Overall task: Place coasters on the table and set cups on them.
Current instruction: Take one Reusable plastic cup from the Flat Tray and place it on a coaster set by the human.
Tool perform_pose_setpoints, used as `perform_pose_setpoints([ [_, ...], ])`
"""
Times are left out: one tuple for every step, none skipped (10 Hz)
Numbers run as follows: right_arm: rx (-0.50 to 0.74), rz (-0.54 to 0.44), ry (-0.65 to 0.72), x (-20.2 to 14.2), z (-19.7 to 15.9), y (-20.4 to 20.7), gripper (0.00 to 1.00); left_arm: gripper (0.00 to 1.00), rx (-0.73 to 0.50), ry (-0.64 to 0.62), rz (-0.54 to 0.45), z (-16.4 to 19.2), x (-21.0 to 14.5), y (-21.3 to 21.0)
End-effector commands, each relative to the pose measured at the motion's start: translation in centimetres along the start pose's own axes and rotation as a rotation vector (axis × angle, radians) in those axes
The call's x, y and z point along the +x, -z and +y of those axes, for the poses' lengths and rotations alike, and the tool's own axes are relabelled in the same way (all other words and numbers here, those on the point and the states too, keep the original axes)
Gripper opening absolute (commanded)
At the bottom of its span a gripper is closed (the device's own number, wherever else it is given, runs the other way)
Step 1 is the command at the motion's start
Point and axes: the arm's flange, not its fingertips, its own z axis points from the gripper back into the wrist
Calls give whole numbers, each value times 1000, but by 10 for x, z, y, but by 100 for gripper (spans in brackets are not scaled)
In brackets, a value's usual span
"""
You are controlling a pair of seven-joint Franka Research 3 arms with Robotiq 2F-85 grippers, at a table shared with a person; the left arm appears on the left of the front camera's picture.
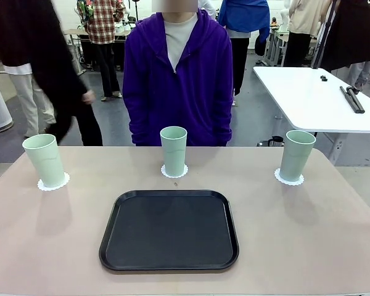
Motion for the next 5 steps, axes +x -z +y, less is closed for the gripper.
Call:
perform_pose_setpoints([
  [9,0,-8,-1,0,1,100,100,-276,-94,-160,42,6,-30],
  [9,0,-8,-1,0,1,100,100,-309,-141,-211,64,-4,-40],
  [9,0,-8,-1,0,1,100,100,-346,-171,-266,85,-20,-47],
  [9,0,-8,-1,0,1,100,100,-376,-190,-296,105,-30,-54],
  [9,0,-8,-1,0,1,100,100,-397,-197,-297,123,-41,-58],
])
